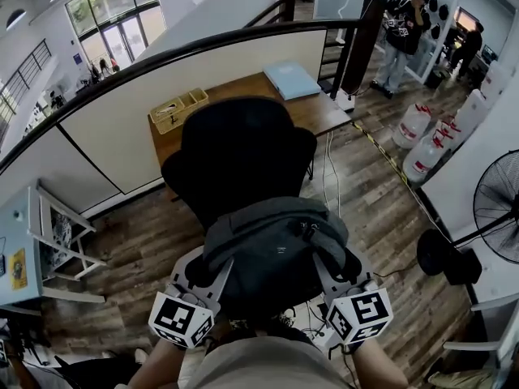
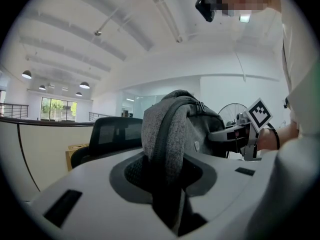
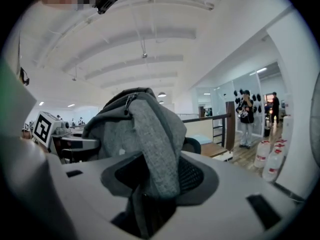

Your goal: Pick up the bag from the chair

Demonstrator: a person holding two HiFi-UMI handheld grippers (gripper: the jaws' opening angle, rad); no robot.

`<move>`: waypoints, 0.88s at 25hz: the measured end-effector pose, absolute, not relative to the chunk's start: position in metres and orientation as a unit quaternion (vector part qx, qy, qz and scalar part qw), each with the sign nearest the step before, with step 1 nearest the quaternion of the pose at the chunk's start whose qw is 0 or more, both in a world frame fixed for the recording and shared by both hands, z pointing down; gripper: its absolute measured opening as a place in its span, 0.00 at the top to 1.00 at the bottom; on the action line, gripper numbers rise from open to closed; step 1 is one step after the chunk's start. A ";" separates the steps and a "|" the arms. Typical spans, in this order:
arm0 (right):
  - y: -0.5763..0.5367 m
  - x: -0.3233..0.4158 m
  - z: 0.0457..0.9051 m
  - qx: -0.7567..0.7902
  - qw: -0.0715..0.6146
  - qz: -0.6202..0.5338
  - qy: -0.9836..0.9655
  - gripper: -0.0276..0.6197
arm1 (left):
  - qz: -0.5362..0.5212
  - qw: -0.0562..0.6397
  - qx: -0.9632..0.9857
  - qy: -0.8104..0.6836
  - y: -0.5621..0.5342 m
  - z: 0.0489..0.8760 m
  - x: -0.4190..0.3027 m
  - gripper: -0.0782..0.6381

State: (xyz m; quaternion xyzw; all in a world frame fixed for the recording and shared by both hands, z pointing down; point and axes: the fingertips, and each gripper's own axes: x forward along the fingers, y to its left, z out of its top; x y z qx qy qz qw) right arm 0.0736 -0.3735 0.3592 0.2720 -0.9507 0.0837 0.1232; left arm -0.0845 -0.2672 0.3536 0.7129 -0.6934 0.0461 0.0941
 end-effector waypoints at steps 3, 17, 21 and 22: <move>-0.373 0.070 0.359 0.269 0.122 0.087 -0.951 0.66 | 0.050 0.088 0.714 -0.693 -0.267 0.351 -0.088 0.73; -0.379 0.059 0.332 0.264 0.104 0.073 -0.956 0.66 | 0.049 0.064 0.711 -0.698 -0.272 0.324 -0.097 0.73; -0.381 0.059 0.331 0.262 0.102 0.069 -0.957 0.66 | 0.050 0.065 0.711 -0.699 -0.273 0.322 -0.098 0.73; -0.382 0.058 0.331 0.261 0.102 0.068 -0.957 0.66 | 0.050 0.065 0.711 -0.699 -0.274 0.322 -0.098 0.73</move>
